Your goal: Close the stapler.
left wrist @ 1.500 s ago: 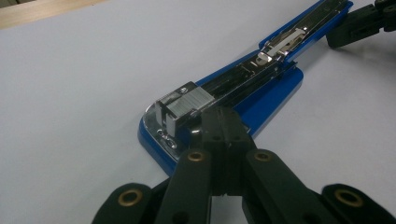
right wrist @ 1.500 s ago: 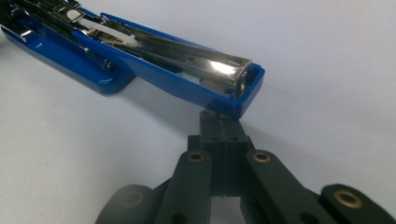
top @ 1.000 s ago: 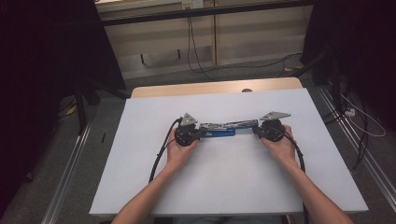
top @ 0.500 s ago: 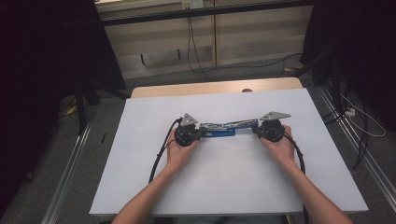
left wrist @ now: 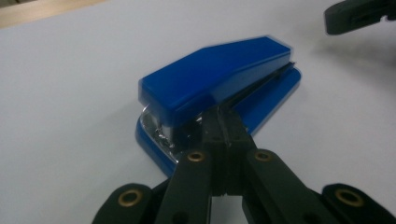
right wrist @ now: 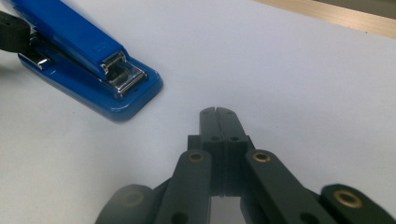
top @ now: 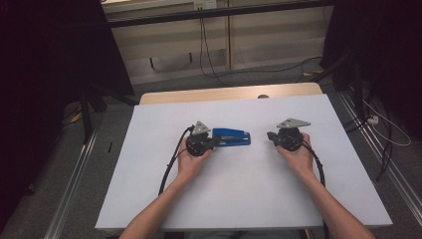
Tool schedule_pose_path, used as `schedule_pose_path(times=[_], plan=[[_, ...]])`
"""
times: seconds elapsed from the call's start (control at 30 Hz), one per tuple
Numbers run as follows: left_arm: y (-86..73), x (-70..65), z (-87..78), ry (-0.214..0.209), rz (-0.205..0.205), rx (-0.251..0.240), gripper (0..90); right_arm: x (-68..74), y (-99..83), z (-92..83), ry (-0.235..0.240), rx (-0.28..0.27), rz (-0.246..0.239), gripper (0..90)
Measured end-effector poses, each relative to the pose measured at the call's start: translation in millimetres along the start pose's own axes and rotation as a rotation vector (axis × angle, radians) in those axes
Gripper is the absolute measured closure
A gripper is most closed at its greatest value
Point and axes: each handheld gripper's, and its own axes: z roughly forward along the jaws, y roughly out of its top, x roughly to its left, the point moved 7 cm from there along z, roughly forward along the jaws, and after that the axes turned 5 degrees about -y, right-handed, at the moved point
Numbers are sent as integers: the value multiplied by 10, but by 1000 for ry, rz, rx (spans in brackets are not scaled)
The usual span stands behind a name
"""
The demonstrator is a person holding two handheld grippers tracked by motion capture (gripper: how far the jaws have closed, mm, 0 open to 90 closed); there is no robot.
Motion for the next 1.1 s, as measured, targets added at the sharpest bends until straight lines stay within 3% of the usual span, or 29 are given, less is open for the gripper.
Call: schedule_pose_path(times=[0.23, 0.3, 0.6, 0.87, 1.1], plan=[[2, -1, -1, 4, 4, -2, 900, -1, 25, -21, 2, -20, 5, 900], [-1, -14, -2, 8, 21, -4, 900, -1, 33, -29, 6, -27, 7, 900], [-8, -99, 11, -27, 14, 9, 875, 12, 42, -85, 6, -63, 15, 900], [-27, -116, -44, -31, 23, 16, 839, 16, 38, -125, 26, -84, 44, 900], [-25, -139, -121, -43, 18, -5, 800, 34, 46, -149, 47, -83, 59, 789]])
